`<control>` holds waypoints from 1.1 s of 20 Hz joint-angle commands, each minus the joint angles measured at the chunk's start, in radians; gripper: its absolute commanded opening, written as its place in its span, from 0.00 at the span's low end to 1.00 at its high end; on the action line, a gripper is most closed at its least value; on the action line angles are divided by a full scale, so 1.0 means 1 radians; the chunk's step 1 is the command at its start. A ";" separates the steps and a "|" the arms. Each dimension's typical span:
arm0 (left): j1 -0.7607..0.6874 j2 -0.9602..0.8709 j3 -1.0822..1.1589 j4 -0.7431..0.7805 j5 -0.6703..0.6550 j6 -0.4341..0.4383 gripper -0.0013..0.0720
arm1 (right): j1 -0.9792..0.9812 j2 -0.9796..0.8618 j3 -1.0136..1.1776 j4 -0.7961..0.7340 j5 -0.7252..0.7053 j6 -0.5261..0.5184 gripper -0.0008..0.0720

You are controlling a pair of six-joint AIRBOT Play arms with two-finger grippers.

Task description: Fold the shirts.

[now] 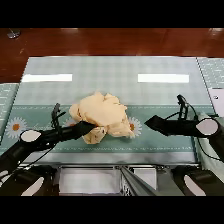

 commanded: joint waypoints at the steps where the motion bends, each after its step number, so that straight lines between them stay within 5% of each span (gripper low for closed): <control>1: -0.042 -0.138 0.094 -0.020 0.061 0.045 0.92 | 0.130 -0.062 -0.007 0.011 -0.074 0.053 0.87; 2: -0.040 -0.179 0.127 -0.019 0.023 0.053 0.35 | 0.159 -0.089 -0.007 0.034 -0.087 0.052 0.87; 3: -0.040 -0.206 0.159 -0.019 -0.018 0.088 0.08 | 0.185 -0.113 -0.007 0.050 -0.097 0.052 0.87; 9: 0.054 -0.213 0.330 -0.015 -0.312 0.135 0.07 | 0.316 -0.257 0.020 0.179 -0.197 0.019 0.87; 14: 0.095 -0.213 0.375 -0.014 -0.393 0.135 0.07 | 0.367 -0.473 0.184 0.236 -0.254 -0.039 0.87; 16: 0.095 -0.214 0.375 -0.012 -0.393 0.135 0.07 | 0.368 -0.550 0.249 0.238 -0.204 -0.048 0.69; 17: 0.095 -0.214 0.375 -0.012 -0.392 0.135 0.07 | 0.367 -0.578 0.274 0.246 -0.182 -0.069 0.45; 18: 0.097 -0.213 0.375 -0.012 -0.393 0.135 0.07 | 0.367 -0.593 0.296 0.261 -0.156 -0.116 0.12; 19: 0.107 -0.213 0.380 -0.013 -0.401 0.135 0.07 | 0.366 -0.591 0.322 0.267 -0.125 -0.162 0.04; 22: 0.225 -0.198 0.489 -0.021 -0.506 0.134 0.07 | 0.287 -0.512 0.464 0.150 -0.008 -0.180 0.04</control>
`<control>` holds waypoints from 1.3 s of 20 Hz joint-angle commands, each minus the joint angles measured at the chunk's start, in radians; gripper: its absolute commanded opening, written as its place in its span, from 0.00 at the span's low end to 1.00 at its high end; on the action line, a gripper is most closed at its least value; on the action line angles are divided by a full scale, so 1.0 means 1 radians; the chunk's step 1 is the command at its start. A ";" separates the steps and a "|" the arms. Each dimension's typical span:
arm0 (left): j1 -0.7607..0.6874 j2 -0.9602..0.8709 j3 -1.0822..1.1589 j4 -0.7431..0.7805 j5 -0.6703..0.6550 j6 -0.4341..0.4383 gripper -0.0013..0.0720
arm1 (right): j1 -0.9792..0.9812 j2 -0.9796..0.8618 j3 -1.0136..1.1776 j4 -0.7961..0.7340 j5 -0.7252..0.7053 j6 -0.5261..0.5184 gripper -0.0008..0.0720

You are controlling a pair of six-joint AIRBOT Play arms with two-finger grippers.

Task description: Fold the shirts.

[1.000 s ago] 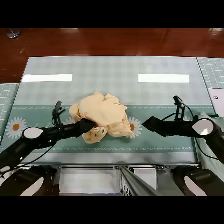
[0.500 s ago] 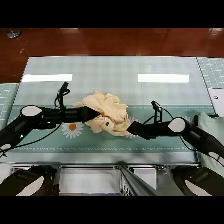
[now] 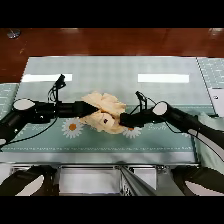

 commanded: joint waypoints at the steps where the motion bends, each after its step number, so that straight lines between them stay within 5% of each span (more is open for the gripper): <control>1: 0.130 0.026 0.141 -0.013 -0.089 -0.006 0.07 | -0.099 0.077 0.191 -0.124 0.122 -0.023 0.04; 3: 0.225 0.039 0.323 -0.012 0.103 -0.041 0.07 | -0.214 0.164 0.424 -0.238 0.117 0.055 0.03; 4: 0.251 0.034 0.432 -0.012 0.186 -0.172 0.07 | -0.259 0.179 0.559 -0.262 0.139 0.073 0.03; 5: 0.267 0.032 0.548 -0.011 0.200 -0.210 0.07 | -0.292 0.183 0.711 -0.277 0.193 0.072 0.03; 9: 0.315 0.049 0.944 0.225 0.068 -0.307 0.07 | -0.313 0.224 1.159 -0.423 0.467 0.060 0.03; 13: 0.387 0.149 1.173 0.645 -0.105 -0.496 0.07 | -0.313 0.412 1.245 -0.592 0.613 0.060 0.03; 18: 0.393 0.330 1.134 0.742 -0.322 -0.494 0.07 | -0.313 0.567 1.233 -0.676 0.858 0.076 0.04; 26: 0.365 0.581 0.712 0.748 -0.423 -0.572 0.07 | -0.313 0.668 1.003 -0.631 1.083 0.135 0.04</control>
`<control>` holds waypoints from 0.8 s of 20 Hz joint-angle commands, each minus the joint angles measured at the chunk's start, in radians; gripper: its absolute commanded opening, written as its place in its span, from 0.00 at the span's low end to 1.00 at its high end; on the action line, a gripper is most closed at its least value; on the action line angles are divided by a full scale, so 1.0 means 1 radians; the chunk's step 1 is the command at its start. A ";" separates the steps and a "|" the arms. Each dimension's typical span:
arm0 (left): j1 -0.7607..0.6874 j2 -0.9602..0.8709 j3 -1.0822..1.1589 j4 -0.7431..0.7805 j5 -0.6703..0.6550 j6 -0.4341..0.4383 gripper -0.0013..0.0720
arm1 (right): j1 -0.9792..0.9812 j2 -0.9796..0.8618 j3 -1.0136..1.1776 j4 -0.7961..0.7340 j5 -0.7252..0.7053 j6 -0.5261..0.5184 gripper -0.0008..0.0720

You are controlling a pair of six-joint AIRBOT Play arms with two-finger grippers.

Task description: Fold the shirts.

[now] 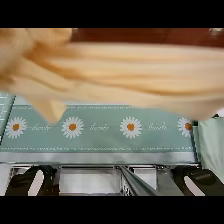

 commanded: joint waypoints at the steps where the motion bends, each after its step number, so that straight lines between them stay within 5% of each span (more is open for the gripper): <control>1: -0.005 0.106 -0.240 0.017 -0.072 -0.052 0.07 | 0.000 0.060 -0.197 0.058 0.097 0.028 0.04; 5: -0.023 0.155 -0.591 0.001 -0.200 -0.080 0.07 | 0.000 0.146 -0.617 0.190 -0.012 0.047 0.04; 8: -0.057 0.136 -0.823 -0.002 -0.177 -0.080 0.07 | 0.000 0.153 -0.847 0.230 -0.145 0.036 0.04; 11: -0.090 0.056 -0.949 -0.006 -0.003 -0.068 0.07 | 0.000 0.110 -0.975 0.212 -0.297 0.016 0.04; 16: -0.212 -0.263 -0.948 -0.100 0.466 0.003 0.07 | -0.002 -0.127 -0.998 0.137 -0.574 -0.002 0.04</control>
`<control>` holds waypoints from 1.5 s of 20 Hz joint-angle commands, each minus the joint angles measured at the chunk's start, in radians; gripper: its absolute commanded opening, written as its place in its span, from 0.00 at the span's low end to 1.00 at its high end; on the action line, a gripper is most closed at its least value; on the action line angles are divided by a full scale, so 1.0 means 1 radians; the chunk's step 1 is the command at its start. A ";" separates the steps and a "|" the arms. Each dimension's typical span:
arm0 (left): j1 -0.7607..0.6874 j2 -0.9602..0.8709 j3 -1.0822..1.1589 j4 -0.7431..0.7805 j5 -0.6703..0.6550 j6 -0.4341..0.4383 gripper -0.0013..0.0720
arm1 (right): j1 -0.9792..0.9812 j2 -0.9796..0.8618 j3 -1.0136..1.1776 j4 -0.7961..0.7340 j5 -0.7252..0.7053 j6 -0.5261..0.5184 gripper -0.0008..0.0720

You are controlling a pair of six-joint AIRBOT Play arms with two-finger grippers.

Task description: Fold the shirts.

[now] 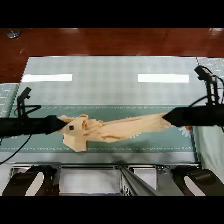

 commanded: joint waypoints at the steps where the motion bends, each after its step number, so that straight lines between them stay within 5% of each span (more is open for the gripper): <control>1: -0.084 -0.234 -0.010 -0.104 0.354 0.053 0.07 | -0.011 -0.173 -0.035 -0.032 -0.251 -0.013 0.04; 4: -0.128 -0.453 0.077 -0.240 0.499 0.128 0.07 | -0.098 -0.365 -0.014 0.043 -0.436 -0.012 0.04; 9: -0.137 -0.699 0.296 -0.293 0.458 0.129 0.10 | -0.217 -0.663 0.171 0.361 -0.501 -0.115 0.04; 10: -0.137 -0.728 0.341 -0.292 0.431 0.129 0.33 | -0.218 -0.706 0.206 0.411 -0.512 -0.128 0.13; 11: -0.132 -0.746 0.383 -0.287 0.394 0.129 0.81 | -0.222 -0.742 0.240 0.450 -0.521 -0.137 0.43; 12: -0.111 -0.756 0.434 -0.266 0.335 0.129 0.97 | -0.235 -0.767 0.278 0.483 -0.511 -0.149 0.78; 13: -0.076 -0.755 0.483 -0.236 0.268 0.129 0.97 | -0.264 -0.775 0.319 0.498 -0.479 -0.167 0.88; 17: 0.162 -0.666 0.594 0.035 0.012 0.126 0.97 | -0.498 -0.766 0.474 0.457 -0.113 -0.236 0.88; 19: 0.262 -0.579 0.509 0.143 -0.009 0.125 0.97 | -0.598 -0.720 0.440 0.293 0.013 -0.259 0.88; 21: 0.308 -0.497 0.324 0.108 0.006 0.131 0.97 | -0.634 -0.638 0.291 0.171 -0.031 -0.232 0.88; 25: 0.216 -0.460 -0.004 -0.161 0.144 0.261 0.97 | -0.580 -0.504 -0.055 0.295 -0.228 -0.276 0.88; 30: -0.032 -0.538 -0.044 -0.267 0.379 0.256 0.97 | -0.433 -0.501 -0.117 0.290 -0.253 -0.305 0.88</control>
